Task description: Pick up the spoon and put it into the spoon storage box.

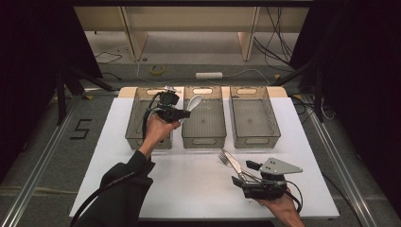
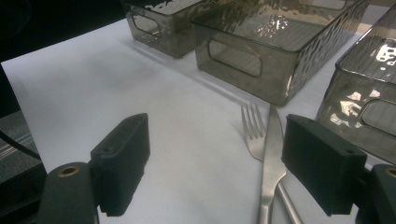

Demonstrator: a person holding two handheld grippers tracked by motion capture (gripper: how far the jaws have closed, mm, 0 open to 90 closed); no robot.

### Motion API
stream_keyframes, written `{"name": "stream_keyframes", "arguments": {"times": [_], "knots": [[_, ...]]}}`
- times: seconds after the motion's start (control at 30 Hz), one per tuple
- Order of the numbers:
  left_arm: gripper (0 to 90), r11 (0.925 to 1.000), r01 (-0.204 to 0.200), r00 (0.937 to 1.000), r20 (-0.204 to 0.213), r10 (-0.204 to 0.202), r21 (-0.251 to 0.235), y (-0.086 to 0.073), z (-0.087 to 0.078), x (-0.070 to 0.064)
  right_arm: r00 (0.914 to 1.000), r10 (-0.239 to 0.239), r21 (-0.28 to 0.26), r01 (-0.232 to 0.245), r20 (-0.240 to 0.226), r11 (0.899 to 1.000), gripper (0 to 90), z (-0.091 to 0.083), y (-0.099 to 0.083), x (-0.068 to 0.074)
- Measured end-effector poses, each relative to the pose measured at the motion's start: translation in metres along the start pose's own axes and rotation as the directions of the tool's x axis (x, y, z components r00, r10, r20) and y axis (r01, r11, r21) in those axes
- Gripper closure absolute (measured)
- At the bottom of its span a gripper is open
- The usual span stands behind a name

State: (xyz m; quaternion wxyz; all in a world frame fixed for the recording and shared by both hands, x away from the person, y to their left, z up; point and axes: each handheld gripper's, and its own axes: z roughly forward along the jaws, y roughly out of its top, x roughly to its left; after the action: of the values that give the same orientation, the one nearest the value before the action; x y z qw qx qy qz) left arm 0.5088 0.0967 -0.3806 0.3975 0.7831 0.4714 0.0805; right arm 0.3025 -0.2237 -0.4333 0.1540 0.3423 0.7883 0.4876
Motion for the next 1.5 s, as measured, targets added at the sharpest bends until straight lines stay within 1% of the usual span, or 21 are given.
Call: {"name": "stream_keyframes", "arguments": {"times": [0.03,0.1,0.13,0.2,0.23,0.33,0.4,0.43,0.53,0.67,0.77,1.03,1.1,1.2,1.3,1.33,1.37,1.4,1.43,1.47,1.5], "knots": [[85.0,0.9999,0.011,0.9999,0.002,-0.011,-0.001,0.001,0.002,0.0,1.0,-0.002,-0.002,0.002,-0.001,1.0,24.3,0.0,0.0,0.0],[84.9,0.9999,0.016,0.9999,-0.002,-0.016,0.005,0.003,0.006,0.0,1.0,0.001,0.001,-0.001,0.0,1.0,24.3,0.0,0.0,-0.001],[85.0,0.9999,0.009,1.0,-0.003,-0.009,0.012,0.004,0.007,-0.001,1.0,0.0,0.001,0.0,0.0,1.0,24.3,0.0,0.0,-0.001],[84.9,0.9998,0.014,0.9999,0.005,-0.014,0.011,0.006,0.01,-0.004,1.0,0.0,-0.001,0.0,-0.001,1.0,24.3,0.0,0.0,-0.001],[84.9,0.9998,0.013,0.9998,0.012,-0.013,0.013,0.007,0.014,-0.007,1.0,-0.003,-0.003,0.003,0.0,1.0,24.3,0.0,0.0,-0.001],[84.9,0.9999,0.007,0.9999,0.011,-0.007,0.015,0.009,0.017,-0.011,1.0,-0.002,-0.004,0.002,0.001,1.0,24.3,0.0,0.0,0.0],[84.8,0.9998,0.019,0.9996,0.021,-0.019,0.01,0.01,0.02,-0.013,1.0,-0.003,-0.005,0.003,0.0,1.0,24.3,0.0,0.0,0.0],[84.8,0.9993,0.036,0.9985,0.041,-0.036,0.009,0.01,0.024,-0.013,1.0,-0.002,-0.003,0.002,0.0,1.0,24.3,0.0,0.0,0.0],[84.7,0.9995,0.029,0.9992,0.026,-0.029,0.01,0.009,0.027,-0.014,1.0,-0.002,-0.004,0.002,-0.003,1.0,24.3,-0.001,0.0,0.0],[84.5,0.9977,0.068,0.9971,0.034,-0.068,0.009,0.008,0.032,-0.01,1.0,-0.002,-0.003,0.002,-0.004,1.0,24.3,-0.001,0.0,0.0],[84.3,0.9976,0.063,0.9976,0.026,-0.064,0.028,0.006,0.038,-0.011,1.0,-0.004,-0.001,0.004,-0.004,1.0,24.3,-0.001,0.0,0.0],[84.2,0.9939,0.077,0.9969,0.01,-0.078,0.079,0.002,0.053,-0.015,1.0,-0.005,0.0,0.005,-0.003,1.0,24.3,-0.001,0.0,0.0],[84.0,0.9933,0.084,0.9963,0.009,-0.085,0.08,0.002,0.056,-0.015,1.0,-0.006,-0.002,0.006,-0.003,1.0,24.3,-0.001,0.0,0.001],[83.7,0.9928,0.078,0.9967,0.013,-0.08,0.091,0.002,0.058,-0.017,1.0,-0.008,-0.003,0.008,-0.004,1.0,24.3,-0.001,0.0,0.001],[68.8,0.9911,0.081,0.9962,0.025,-0.084,0.106,0.003,0.061,-0.019,1.0,-0.008,-0.003,0.008,-0.005,1.0,24.3,-0.001,0.0,0.001],[68.8,0.9915,0.076,0.9965,0.027,-0.08,0.105,0.004,0.06,-0.02,1.0,-0.008,-0.003,0.008,-0.005,1.0,24.3,-0.001,0.0,0.001],[65.8,0.9924,0.071,0.9971,0.021,-0.074,0.1,0.005,0.059,-0.021,1.0,-0.008,-0.002,0.008,-0.005,1.0,24.3,-0.001,0.0,0.001],[53.5,0.9931,0.073,0.997,0.016,-0.075,0.091,0.006,0.057,-0.021,0.9999,-0.008,-0.003,0.008,-0.007,1.0,24.3,-0.001,0.0,0.001],[53.5,0.9932,0.077,0.9969,0.012,-0.078,0.088,0.008,0.055,-0.022,0.9999,-0.008,-0.003,0.008,-0.007,1.0,24.3,-0.001,0.0,0.001],[45.0,0.9933,0.078,0.9966,0.019,-0.08,0.086,0.008,0.053,-0.022,1.0,-0.006,0.001,0.006,-0.006,1.0,24.3,-0.001,0.0,0.001],[41.4,0.9933,0.071,0.9967,0.034,-0.074,0.091,0.008,0.051,-0.023,1.0,-0.006,0.002,0.006,-0.006,1.0,24.3,-0.001,0.0,0.001]]}}
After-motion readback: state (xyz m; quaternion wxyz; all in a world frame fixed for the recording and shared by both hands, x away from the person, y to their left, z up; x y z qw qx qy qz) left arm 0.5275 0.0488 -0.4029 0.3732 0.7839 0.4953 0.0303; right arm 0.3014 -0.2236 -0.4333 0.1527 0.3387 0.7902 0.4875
